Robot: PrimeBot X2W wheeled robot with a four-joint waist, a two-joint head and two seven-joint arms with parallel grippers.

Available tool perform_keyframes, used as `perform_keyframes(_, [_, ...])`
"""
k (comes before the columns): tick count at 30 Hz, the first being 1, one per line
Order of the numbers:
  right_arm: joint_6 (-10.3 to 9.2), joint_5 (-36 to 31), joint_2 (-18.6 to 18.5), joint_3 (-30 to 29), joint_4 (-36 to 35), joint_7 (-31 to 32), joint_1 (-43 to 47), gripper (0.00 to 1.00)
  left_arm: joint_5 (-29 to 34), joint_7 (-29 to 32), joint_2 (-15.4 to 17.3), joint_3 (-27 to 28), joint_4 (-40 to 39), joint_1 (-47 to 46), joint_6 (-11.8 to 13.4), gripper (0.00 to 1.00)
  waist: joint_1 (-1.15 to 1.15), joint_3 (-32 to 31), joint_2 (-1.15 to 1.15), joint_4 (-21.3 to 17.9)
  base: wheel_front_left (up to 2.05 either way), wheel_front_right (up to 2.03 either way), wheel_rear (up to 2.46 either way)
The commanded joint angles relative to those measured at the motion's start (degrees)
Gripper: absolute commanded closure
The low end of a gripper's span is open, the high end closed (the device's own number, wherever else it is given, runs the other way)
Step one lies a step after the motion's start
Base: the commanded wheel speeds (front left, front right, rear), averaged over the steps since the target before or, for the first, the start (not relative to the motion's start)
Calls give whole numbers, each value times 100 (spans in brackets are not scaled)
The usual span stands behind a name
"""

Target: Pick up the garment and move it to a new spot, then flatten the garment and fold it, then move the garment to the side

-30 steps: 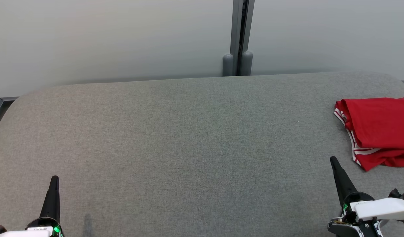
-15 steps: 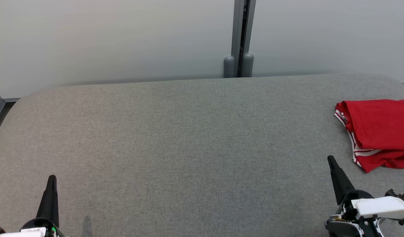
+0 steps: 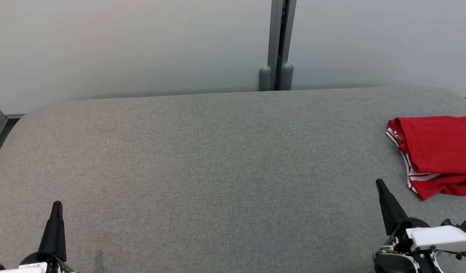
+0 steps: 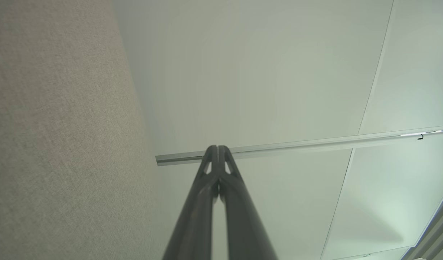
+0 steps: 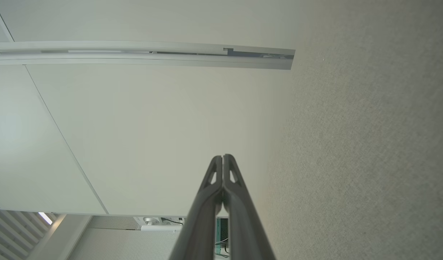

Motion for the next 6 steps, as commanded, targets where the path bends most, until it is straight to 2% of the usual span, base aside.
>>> perform_keyframes(1, [4,17,-13,-21,-15,23,-64,100,-23,5,18,16,-22,-119,-59,100,0,0,0,0,0,0,0])
perform_keyframes(6, [4,9,-8,-29,-14,29,-56,100,-22,7,17,17,-21,-117,-47,100,0,0,0,0,0,0,0])
